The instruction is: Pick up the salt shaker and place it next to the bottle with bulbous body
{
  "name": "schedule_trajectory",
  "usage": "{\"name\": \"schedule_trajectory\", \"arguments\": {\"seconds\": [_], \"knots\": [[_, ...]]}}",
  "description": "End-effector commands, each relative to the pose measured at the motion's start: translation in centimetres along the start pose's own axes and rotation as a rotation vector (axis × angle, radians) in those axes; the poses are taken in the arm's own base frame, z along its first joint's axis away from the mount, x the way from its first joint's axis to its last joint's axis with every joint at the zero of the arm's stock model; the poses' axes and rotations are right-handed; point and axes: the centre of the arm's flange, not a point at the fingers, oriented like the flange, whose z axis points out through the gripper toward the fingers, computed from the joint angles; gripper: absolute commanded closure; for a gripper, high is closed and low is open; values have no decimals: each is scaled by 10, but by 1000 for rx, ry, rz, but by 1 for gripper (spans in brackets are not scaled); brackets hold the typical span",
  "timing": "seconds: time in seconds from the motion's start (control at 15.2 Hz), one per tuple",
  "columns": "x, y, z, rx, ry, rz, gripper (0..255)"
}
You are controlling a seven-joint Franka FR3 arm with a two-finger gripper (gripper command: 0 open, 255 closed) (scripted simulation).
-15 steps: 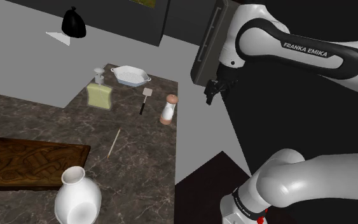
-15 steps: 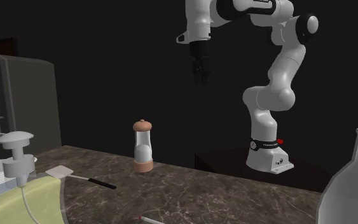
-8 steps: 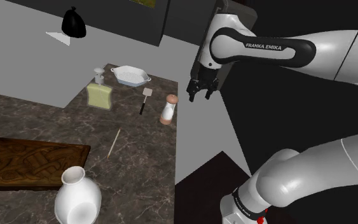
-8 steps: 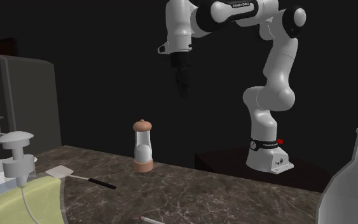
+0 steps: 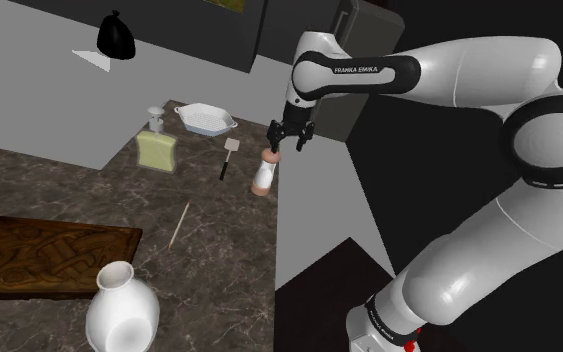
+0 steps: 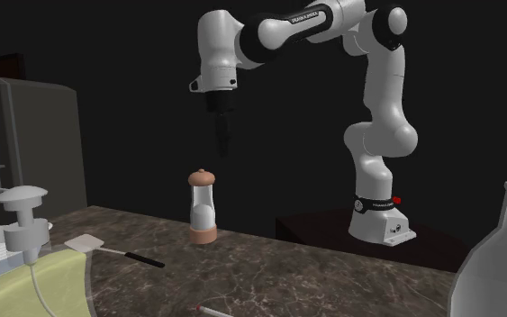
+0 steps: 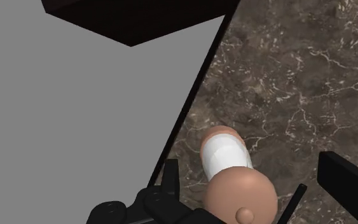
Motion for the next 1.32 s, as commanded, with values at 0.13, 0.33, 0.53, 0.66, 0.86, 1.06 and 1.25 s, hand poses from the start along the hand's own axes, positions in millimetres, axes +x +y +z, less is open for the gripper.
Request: {"name": "schedule_trajectory", "arguments": {"seconds": [0.13,0.33,0.53,0.66,0.86,1.06,1.25], "knots": [[45,-7,23,12,8,19,0],[45,-7,39,12,8,19,0],[45,-8,54,12,8,19,0],[45,-8,63,12,8,19,0],[45,-8,63,12,8,19,0],[45,-8,63,12,8,19,0],[45,-8,63,12,8,19,255]]}}
